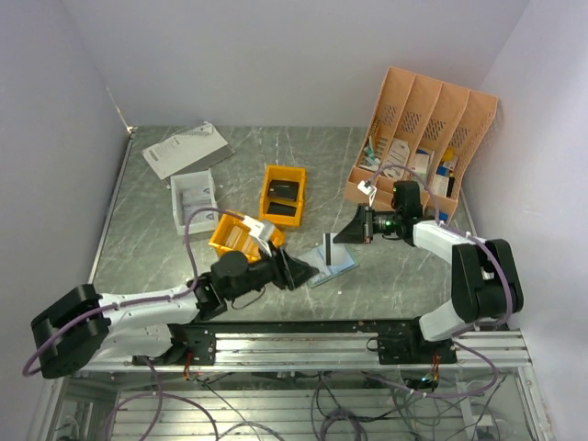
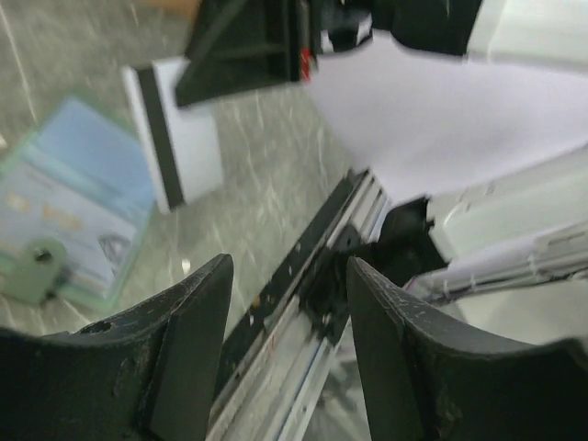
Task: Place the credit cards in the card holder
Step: Insert the credit card into the card holder.
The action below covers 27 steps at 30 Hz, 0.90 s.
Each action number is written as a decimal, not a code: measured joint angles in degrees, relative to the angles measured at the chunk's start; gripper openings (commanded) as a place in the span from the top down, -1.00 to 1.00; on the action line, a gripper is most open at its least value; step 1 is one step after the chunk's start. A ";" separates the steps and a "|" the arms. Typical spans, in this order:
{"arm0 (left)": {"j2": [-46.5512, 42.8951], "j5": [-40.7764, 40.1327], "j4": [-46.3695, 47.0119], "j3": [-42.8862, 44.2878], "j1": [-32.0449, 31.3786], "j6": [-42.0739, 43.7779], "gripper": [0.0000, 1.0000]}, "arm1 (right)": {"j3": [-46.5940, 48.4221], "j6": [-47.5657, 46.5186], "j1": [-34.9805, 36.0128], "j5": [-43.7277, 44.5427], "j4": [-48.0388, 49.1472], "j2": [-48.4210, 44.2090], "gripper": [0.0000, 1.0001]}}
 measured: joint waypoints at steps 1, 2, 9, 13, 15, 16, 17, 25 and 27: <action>0.66 -1.73 -1.09 0.07 -2.43 0.50 -0.25 | -0.28 -1.53 -0.07 0.87 -1.31 1.64 1.00; 1.38 -3.50 -2.05 0.15 -4.61 0.96 -0.24 | -0.31 -2.78 -0.07 1.53 -2.27 3.04 1.00; 10.36 -15.63 -8.15 3.13 -13.05 1.53 -0.19 | 2.16 -11.56 -0.09 4.63 -10.25 11.82 1.00; 16.09 -22.18 -11.82 5.20 -16.04 -1.05 -0.20 | 3.91 -14.62 -0.20 5.29 -13.18 13.60 1.00; 18.08 -24.55 -13.38 5.84 -16.79 -2.62 -0.21 | 4.04 -14.95 -0.24 5.31 -13.25 13.73 1.00; 19.10 -25.70 -14.27 6.21 -16.96 -3.37 -0.22 | 4.33 -15.26 -0.28 5.31 -13.62 14.03 1.00; 19.69 -26.36 -15.19 6.60 -17.05 -3.74 -0.24 | 4.72 -15.54 -0.35 5.35 -13.99 14.47 1.00; 21.81 -31.34 -21.59 10.69 -17.09 -6.73 -0.31 | 7.82 -16.81 -0.44 5.42 -15.72 19.02 1.00; 22.43 -31.89 -22.56 11.21 -17.11 -7.28 -0.33 | 7.85 -17.07 -0.44 5.46 -15.98 18.97 1.00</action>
